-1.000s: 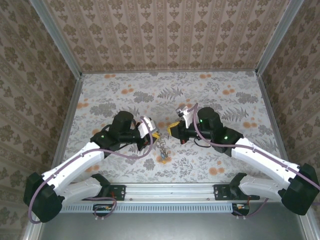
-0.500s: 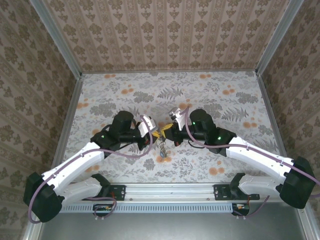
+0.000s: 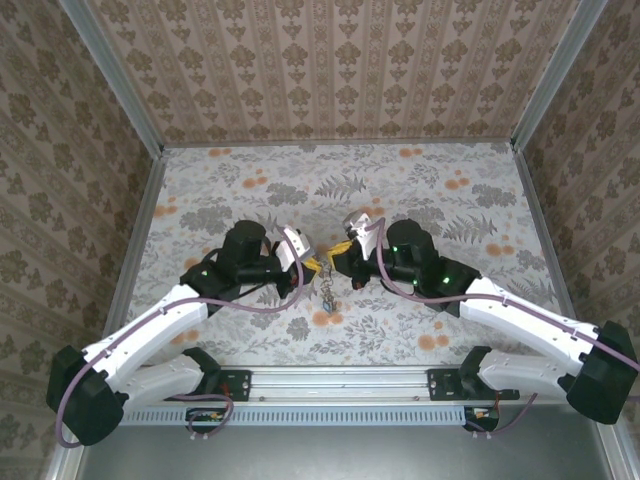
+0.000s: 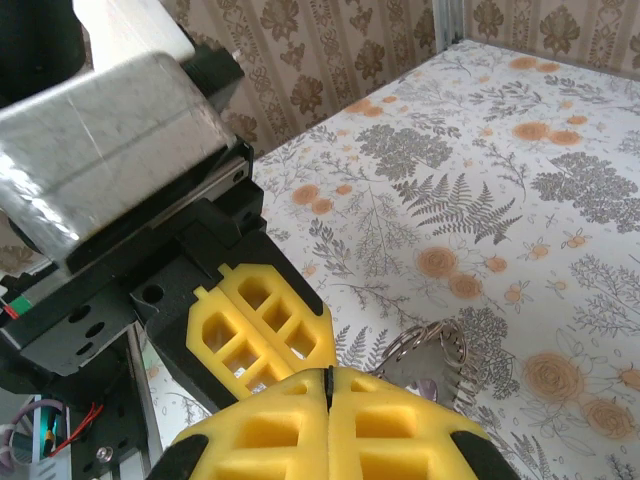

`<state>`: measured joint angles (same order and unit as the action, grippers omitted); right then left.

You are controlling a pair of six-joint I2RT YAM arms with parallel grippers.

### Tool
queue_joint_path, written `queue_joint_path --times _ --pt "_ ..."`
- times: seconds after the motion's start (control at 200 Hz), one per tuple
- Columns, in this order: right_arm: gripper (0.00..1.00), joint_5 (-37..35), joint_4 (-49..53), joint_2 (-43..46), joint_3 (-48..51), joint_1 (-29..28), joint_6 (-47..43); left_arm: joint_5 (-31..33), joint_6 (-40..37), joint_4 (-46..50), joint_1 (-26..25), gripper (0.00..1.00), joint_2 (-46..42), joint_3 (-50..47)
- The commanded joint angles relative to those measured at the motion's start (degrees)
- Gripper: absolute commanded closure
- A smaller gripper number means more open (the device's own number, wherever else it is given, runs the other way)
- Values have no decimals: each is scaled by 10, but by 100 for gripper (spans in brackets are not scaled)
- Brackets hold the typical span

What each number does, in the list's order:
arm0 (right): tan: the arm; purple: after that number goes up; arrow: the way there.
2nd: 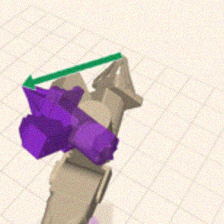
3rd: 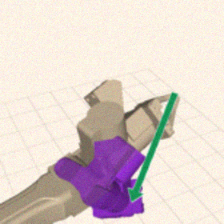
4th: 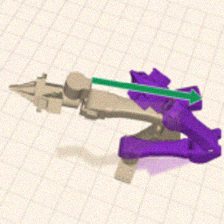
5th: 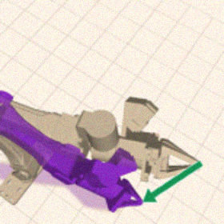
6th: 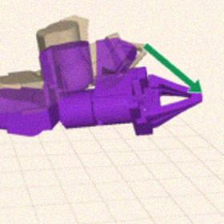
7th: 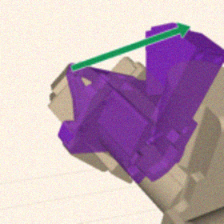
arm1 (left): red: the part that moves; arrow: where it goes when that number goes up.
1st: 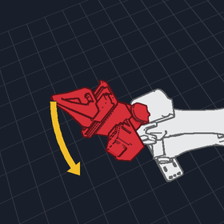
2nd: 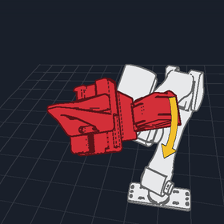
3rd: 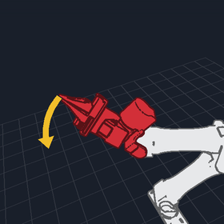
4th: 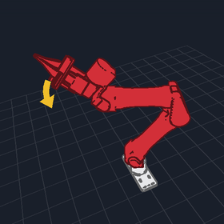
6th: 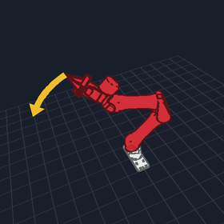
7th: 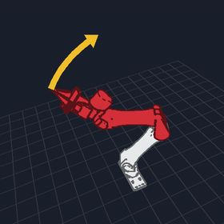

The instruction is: Put the keys on the keyring

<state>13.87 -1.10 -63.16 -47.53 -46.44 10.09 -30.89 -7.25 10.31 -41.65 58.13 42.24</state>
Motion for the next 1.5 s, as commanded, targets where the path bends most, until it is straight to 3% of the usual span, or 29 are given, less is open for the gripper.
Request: queue_joint_path --times 0.0,0.63,1.305,1.495 --pt "100 12 -3 -9 -8 -6 -15 -13 14 -27 -2 100 -1 31" --pt "100 1 -23 -15 -1 -11 -19 -42 57 -72 -3 100 23 32" --pt "100 -100 -44 15 34 -13 -24 -56 63 -102 -7 100 5 19" --pt "100 -98 -38 12 34 -13 -22 -56 60 -106 -10 100 4 17"
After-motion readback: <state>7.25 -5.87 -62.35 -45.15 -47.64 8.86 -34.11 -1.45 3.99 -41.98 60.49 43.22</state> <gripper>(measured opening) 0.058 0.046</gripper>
